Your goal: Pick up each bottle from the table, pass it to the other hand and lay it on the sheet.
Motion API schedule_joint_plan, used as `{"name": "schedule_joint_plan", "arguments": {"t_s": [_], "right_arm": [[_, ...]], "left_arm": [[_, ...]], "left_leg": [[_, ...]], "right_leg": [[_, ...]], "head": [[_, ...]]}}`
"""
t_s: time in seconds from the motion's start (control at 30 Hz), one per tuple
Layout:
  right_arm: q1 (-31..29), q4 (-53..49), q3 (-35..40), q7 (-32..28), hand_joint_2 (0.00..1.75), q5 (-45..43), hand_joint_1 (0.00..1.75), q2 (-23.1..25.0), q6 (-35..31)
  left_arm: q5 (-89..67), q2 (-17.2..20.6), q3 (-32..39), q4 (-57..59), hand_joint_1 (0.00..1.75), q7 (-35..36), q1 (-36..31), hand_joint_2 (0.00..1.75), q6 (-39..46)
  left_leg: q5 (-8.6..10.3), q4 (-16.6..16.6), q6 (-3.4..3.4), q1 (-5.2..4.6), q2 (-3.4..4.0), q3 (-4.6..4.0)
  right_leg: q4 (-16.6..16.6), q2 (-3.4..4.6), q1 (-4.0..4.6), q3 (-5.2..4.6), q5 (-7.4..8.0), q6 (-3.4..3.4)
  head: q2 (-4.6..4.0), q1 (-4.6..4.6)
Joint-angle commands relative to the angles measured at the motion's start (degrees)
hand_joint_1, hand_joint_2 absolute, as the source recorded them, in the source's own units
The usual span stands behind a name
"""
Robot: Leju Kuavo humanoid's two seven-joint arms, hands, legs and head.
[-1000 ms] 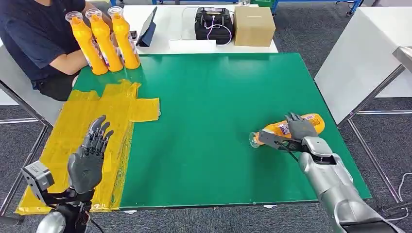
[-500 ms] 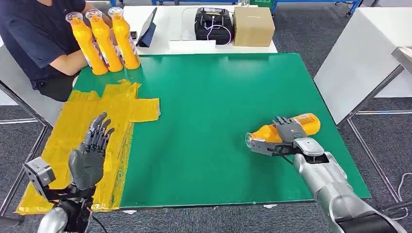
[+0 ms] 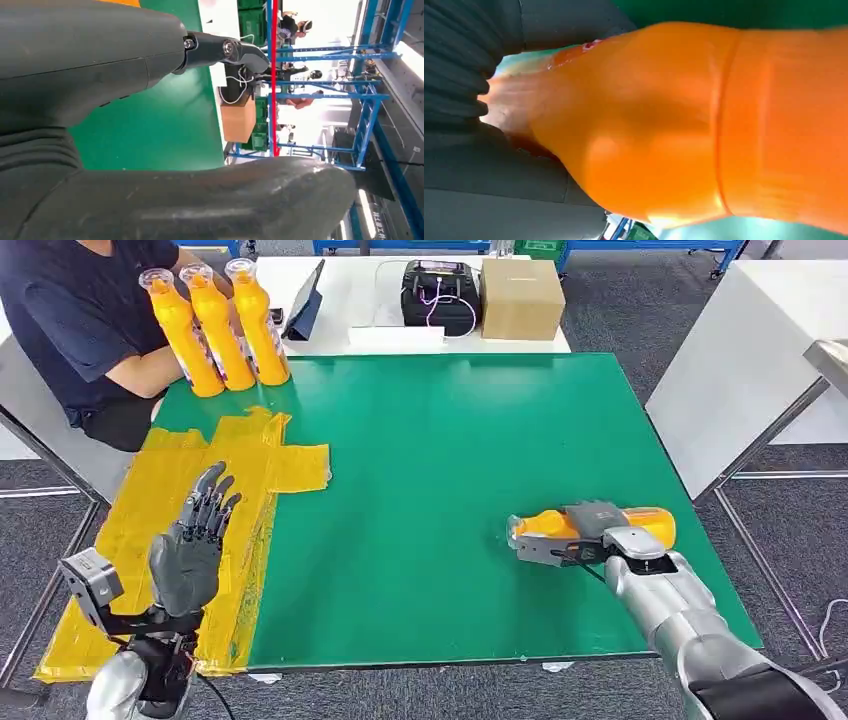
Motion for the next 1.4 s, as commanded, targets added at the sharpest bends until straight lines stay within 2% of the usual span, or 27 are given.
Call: {"name": "schedule_joint_plan", "arguments": {"t_s": [0.03,0.2,0.73,0.9,1.03,1.23,1.27,1.3,1.4], "right_arm": [[2.30,5.15,3.52,0.61,1.75,0.20,1.75,3.22,1.75],[2.43,5.07,4.60,0.72,1.75,-0.18,1.75,4.44,1.93],[2.80,5.31,5.92,1.82,1.75,-0.87,1.75,5.70,2.04],[2.48,8.79,5.48,7.46,1.75,-1.46,1.75,11.56,2.08],[2.58,11.72,4.61,9.80,1.75,-2.43,1.75,14.26,1.94],[3.22,13.08,3.93,11.02,1.75,-3.08,1.75,15.35,2.50],[3.43,13.20,3.93,11.12,1.75,-3.06,1.75,15.27,2.67],[3.75,13.35,3.90,11.21,1.75,-3.07,1.75,15.10,2.92],[4.62,13.58,3.64,11.28,1.75,-3.19,1.75,14.74,2.61]], "left_arm": [[0.03,-0.12,-1.64,4.29,0.00,0.64,-2.59,0.00,0.19],[0.14,-0.19,-2.02,4.40,0.00,0.88,-2.79,0.00,0.30],[0.27,-0.42,-2.41,4.59,0.00,1.22,-3.18,0.00,0.44],[0.52,-1.40,-4.36,6.42,0.00,1.98,-5.88,0.00,-0.12],[0.63,-1.67,-7.07,7.57,0.00,2.30,-7.50,0.00,-0.48],[1.33,-1.47,-7.86,7.67,0.00,2.43,-8.16,0.00,-0.29],[1.41,-1.45,-7.90,7.88,0.00,2.45,-8.36,0.00,-0.29],[1.50,-1.46,-8.00,8.26,0.00,2.47,-8.64,0.00,-0.33],[1.68,-1.49,-8.16,8.73,0.00,2.44,-8.94,0.00,-0.38]], "left_leg": [[-0.01,-0.21,-0.05,0.02,-0.08,0.25],[-0.05,-0.19,-0.05,0.05,0.08,0.33],[-0.29,-0.15,-0.45,0.15,0.28,0.70],[-0.35,-0.12,-0.45,0.22,0.51,0.99],[-0.43,-0.14,-0.60,0.27,0.64,1.04],[-0.43,-0.14,-0.60,0.31,0.70,1.16],[-0.22,-0.41,-0.59,0.24,0.46,0.95],[-0.48,-0.10,-0.62,0.32,0.76,1.28],[-0.46,-0.25,-0.62,0.30,0.64,1.24]], "right_leg": [[-0.22,-0.12,0.03,0.36,-0.05,-0.03],[-0.20,-0.02,0.03,0.86,-0.02,-0.06],[-0.16,0.28,0.22,0.52,-0.12,-0.33],[-0.12,0.59,0.27,0.75,-0.08,-0.44],[-0.12,0.72,0.32,0.74,-0.11,-0.42],[-0.12,0.74,0.38,0.81,-0.11,-0.42],[-0.32,0.46,0.31,0.65,-0.02,-0.40],[-0.09,0.78,0.39,0.92,-0.16,-0.47],[-0.22,0.62,0.37,0.88,-0.13,-0.49]], "head": [[0.00,0.00],[0.00,0.00],[0.00,0.00],[0.00,0.00],[0.00,0.00],[0.00,0.00],[0.00,0.02],[0.00,0.00],[0.00,0.02]]}}
